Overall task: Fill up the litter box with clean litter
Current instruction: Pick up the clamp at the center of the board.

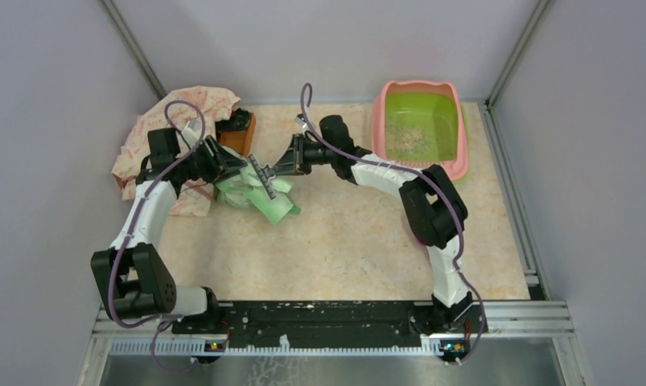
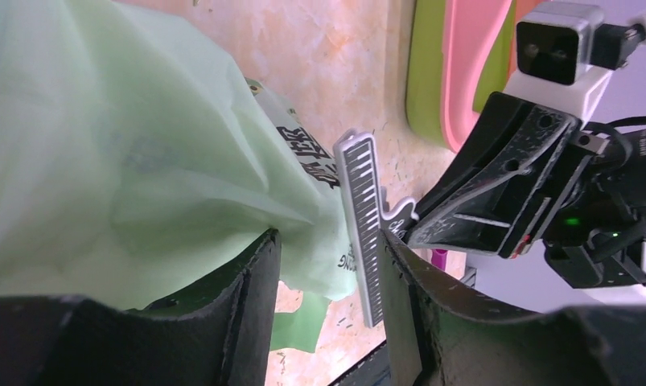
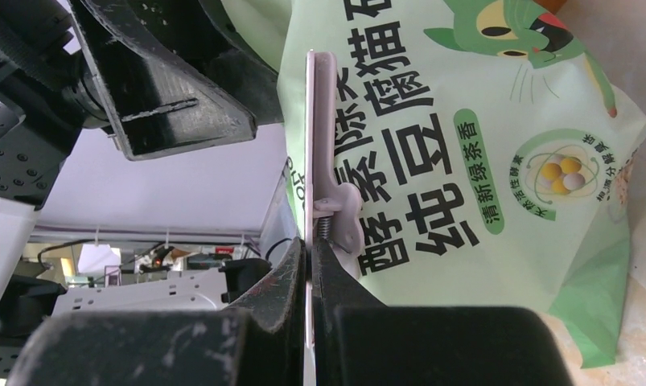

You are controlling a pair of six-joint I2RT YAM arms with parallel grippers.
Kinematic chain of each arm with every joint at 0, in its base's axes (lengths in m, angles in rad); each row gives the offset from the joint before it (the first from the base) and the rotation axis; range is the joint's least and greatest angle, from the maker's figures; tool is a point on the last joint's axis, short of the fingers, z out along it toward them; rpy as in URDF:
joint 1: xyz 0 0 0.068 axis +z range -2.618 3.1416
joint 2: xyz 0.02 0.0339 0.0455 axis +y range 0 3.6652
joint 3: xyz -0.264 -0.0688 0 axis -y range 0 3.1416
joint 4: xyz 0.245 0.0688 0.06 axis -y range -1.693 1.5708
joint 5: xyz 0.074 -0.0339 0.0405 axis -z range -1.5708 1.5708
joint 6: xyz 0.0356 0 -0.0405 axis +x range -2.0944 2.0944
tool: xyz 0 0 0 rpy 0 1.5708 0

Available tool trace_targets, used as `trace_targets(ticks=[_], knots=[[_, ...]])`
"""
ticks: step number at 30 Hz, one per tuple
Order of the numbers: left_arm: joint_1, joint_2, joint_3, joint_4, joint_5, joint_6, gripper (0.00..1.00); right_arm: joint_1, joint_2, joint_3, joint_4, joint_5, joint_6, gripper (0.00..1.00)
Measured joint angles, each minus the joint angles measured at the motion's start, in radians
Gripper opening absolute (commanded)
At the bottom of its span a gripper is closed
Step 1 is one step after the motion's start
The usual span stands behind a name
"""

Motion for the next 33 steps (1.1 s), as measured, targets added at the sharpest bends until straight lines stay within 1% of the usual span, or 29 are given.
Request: trace_targets(ticks=[11, 15, 21, 26, 30, 33], knots=[[0.001, -0.003, -0.007, 0.052, 0.017, -0.047, 0.54, 0.008, 0.019, 0.024, 0.000, -0.019, 0.008, 0.00], [0.002, -0.003, 0.016, 0.019, 0.022, -0.045, 0.54, 0.008, 0.027, 0.024, 0.003, -0.024, 0.009, 0.00], [0.003, -0.011, 0.090, -0.045, 0.047, -0.027, 0.54, 0.009, 0.040, 0.024, 0.012, -0.032, 0.018, 0.00], [0.003, -0.037, 0.103, -0.063, 0.063, -0.026, 0.54, 0.011, 0.053, 0.030, 0.023, -0.038, 0.024, 0.00], [0.003, -0.038, 0.096, -0.035, 0.062, -0.035, 0.54, 0.011, 0.059, 0.030, 0.039, -0.044, 0.033, 0.00], [0.003, -0.035, 0.059, 0.042, 0.056, -0.047, 0.54, 0.011, 0.066, 0.036, 0.046, -0.051, 0.044, 0.00]])
